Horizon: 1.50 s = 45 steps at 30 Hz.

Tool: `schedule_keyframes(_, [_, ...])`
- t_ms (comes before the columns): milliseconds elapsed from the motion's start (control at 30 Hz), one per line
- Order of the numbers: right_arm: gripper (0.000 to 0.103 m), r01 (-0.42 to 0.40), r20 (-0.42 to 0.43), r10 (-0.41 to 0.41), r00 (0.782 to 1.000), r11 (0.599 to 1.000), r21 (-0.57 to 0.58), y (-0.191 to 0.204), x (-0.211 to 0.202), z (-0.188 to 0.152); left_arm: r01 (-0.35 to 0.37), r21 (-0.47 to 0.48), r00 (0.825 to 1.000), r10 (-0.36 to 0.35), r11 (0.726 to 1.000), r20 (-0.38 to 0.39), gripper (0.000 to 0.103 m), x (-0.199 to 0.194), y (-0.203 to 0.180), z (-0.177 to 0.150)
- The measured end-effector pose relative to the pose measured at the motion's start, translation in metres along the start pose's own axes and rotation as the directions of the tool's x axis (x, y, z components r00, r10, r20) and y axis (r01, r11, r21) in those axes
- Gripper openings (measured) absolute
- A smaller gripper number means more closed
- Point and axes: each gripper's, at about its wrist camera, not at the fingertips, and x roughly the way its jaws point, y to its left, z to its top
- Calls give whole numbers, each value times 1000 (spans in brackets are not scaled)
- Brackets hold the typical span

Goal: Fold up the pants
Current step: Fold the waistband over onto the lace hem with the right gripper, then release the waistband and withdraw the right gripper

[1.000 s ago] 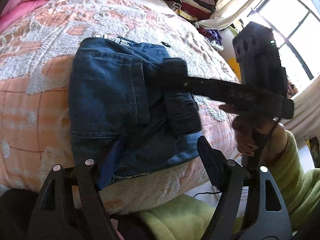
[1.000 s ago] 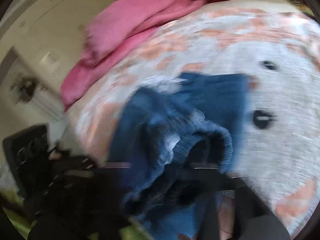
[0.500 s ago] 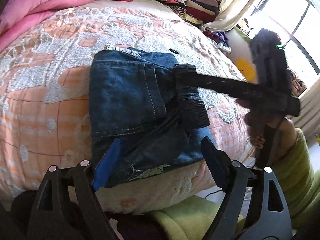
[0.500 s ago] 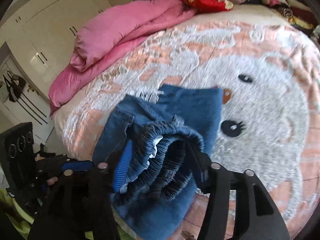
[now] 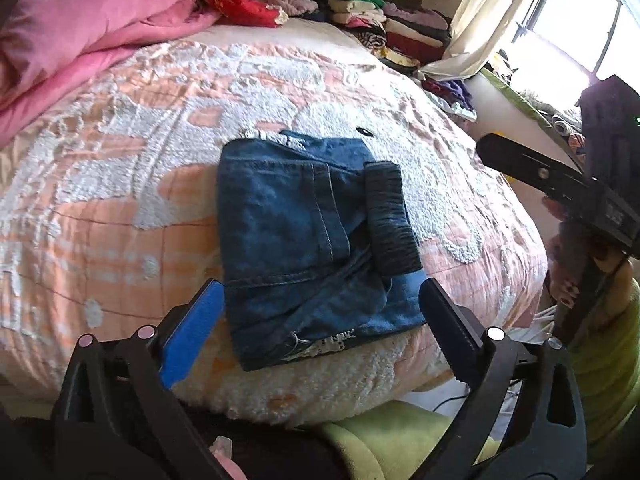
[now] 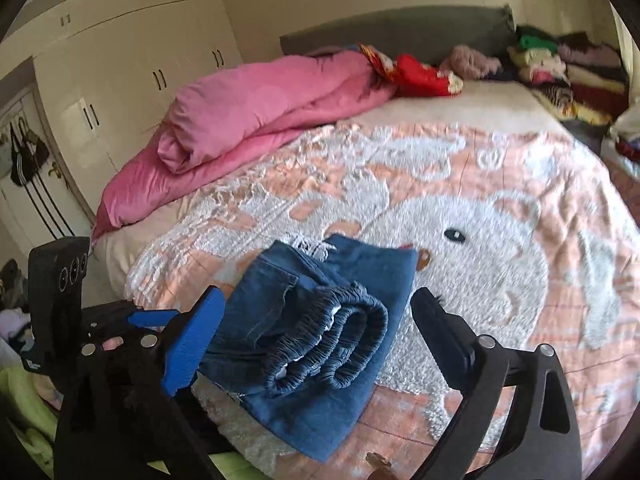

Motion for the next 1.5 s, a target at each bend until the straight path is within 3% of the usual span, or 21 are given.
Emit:
schedule_keyframes(733, [94,84,69,-78,995,993,-81,19,-35,-6,-104,22,992,103,994,73,93,-23,0,4])
schedule_keyframes(1033, [94,81,4,-81,997,994,-75,19,-23,-29,-159,0,986,159,987,57,93,-18,14,1])
schedule_keyframes(1367, [94,-3,-127,1,992,1000,-11,25,12,-56,-205,-42,979,204,978,-25,93,7,39,-8])
schedule_keyframes(1400, [94,-8,-138,7,990,1000,-8,26,16,-58,-207,-39,978,206,977,-40,92,12,41,-9])
schedule_keyframes(1467, [94,-6,-149,5,989,1000,-3,28,21,-60,-216,-33,975,214,976,-68,77,21,43,-12])
schedule_keyframes(1500, [94,-7,-153,7,988,1000,0,28,23,-60,-217,-25,973,214,976,-86,74,26,43,-14])
